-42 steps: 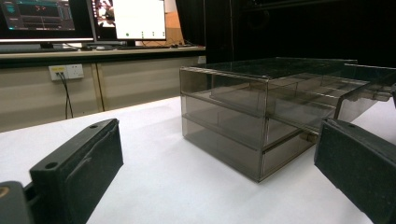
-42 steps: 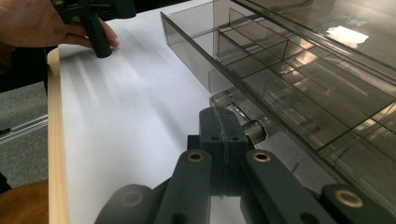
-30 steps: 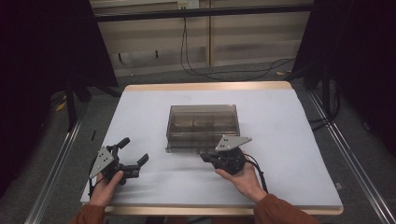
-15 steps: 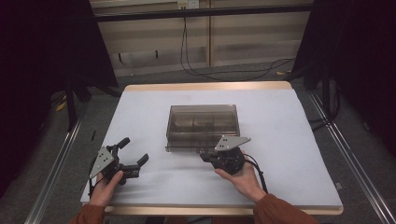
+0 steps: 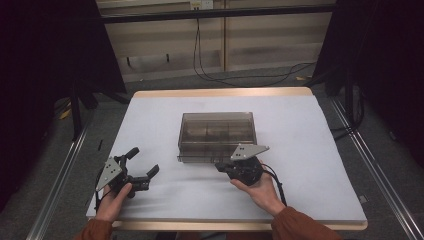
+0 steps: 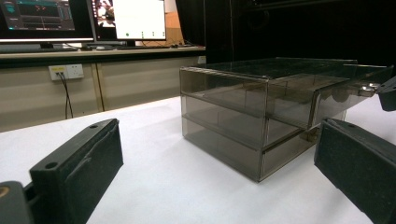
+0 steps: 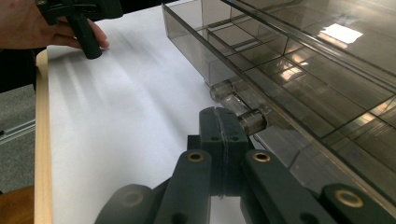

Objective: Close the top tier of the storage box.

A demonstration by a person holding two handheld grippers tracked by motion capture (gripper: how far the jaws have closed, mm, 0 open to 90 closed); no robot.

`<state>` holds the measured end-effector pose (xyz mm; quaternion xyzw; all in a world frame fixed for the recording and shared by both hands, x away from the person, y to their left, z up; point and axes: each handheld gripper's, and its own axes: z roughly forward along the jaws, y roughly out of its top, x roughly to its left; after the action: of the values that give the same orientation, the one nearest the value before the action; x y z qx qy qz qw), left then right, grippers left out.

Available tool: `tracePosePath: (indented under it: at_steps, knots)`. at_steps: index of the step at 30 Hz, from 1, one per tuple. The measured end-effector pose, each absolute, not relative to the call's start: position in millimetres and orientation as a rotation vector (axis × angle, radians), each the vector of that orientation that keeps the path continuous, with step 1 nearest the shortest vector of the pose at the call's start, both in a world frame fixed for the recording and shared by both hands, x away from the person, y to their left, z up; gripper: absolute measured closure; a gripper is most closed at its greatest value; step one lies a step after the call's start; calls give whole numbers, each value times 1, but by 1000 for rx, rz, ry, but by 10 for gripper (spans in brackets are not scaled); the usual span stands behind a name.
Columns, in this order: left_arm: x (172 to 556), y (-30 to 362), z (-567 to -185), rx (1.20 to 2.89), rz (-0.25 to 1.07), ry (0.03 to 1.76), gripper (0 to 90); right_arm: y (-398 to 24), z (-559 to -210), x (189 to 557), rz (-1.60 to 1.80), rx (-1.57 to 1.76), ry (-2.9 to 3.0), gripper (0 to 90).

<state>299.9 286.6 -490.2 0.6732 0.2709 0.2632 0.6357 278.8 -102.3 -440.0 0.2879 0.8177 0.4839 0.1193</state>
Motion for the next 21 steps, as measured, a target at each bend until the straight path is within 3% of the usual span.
tracePosePath:
  at_steps: [21]
  knots:
    - [300, 287, -490, 1539, 600, 618, 10, -105, -441, 286, 1413, 869, 2374, 900]
